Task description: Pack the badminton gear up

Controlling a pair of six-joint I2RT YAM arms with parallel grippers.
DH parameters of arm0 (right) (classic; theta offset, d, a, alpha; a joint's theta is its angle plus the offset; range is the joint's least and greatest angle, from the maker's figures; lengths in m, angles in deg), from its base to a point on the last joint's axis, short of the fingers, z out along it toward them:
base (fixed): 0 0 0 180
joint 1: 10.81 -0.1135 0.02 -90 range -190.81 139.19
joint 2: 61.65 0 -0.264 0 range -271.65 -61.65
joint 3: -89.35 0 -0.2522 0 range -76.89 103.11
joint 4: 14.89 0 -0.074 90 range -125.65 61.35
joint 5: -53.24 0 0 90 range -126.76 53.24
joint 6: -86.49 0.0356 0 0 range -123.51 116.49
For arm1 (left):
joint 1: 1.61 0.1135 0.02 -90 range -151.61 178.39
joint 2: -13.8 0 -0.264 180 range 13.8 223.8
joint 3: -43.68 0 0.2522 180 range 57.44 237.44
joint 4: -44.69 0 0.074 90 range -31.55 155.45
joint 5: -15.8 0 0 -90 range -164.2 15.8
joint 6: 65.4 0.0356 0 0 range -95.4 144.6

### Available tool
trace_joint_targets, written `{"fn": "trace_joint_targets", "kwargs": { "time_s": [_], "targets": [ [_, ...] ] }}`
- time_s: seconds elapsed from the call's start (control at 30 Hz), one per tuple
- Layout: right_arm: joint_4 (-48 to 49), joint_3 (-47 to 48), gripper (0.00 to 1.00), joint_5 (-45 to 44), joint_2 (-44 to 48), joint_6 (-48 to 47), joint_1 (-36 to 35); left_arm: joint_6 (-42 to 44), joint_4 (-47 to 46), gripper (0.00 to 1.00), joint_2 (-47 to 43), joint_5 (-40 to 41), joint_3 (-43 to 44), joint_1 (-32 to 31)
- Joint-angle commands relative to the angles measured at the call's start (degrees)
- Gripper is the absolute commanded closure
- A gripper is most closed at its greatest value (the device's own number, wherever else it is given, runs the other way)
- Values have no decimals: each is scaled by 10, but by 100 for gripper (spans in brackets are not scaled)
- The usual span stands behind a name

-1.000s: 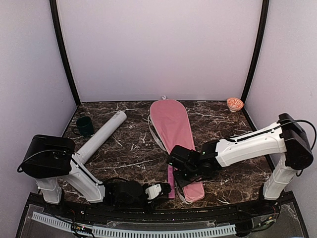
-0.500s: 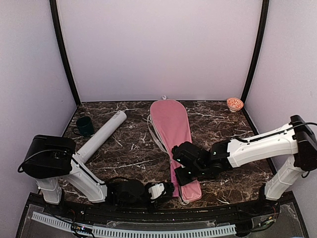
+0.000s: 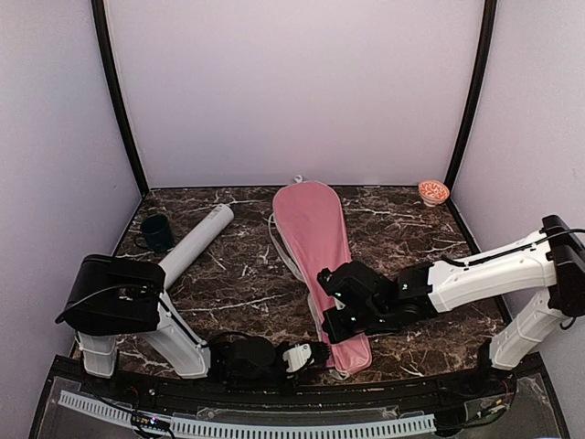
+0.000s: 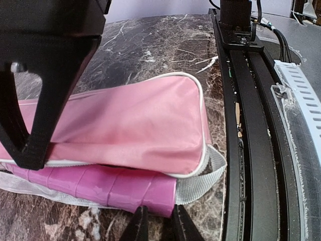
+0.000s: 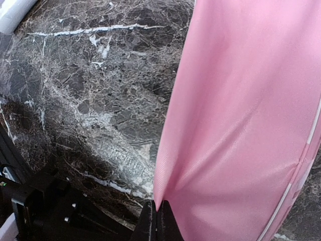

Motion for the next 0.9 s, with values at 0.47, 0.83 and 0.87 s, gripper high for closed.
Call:
{"fn": "trace_joint_targets", "kwargs": {
  "time_s": [0.47,0.83,0.87],
  "targets": [
    [-43,-90,53,100,236,5,121,0,-17,82,3,25,6,11],
    [57,-266,56,235,291,32,231,3,-5,82,6,12,12,11],
    [76,-273,56,248,286,33,233,4,-3,82,5,12,12,11]
  ]
}}
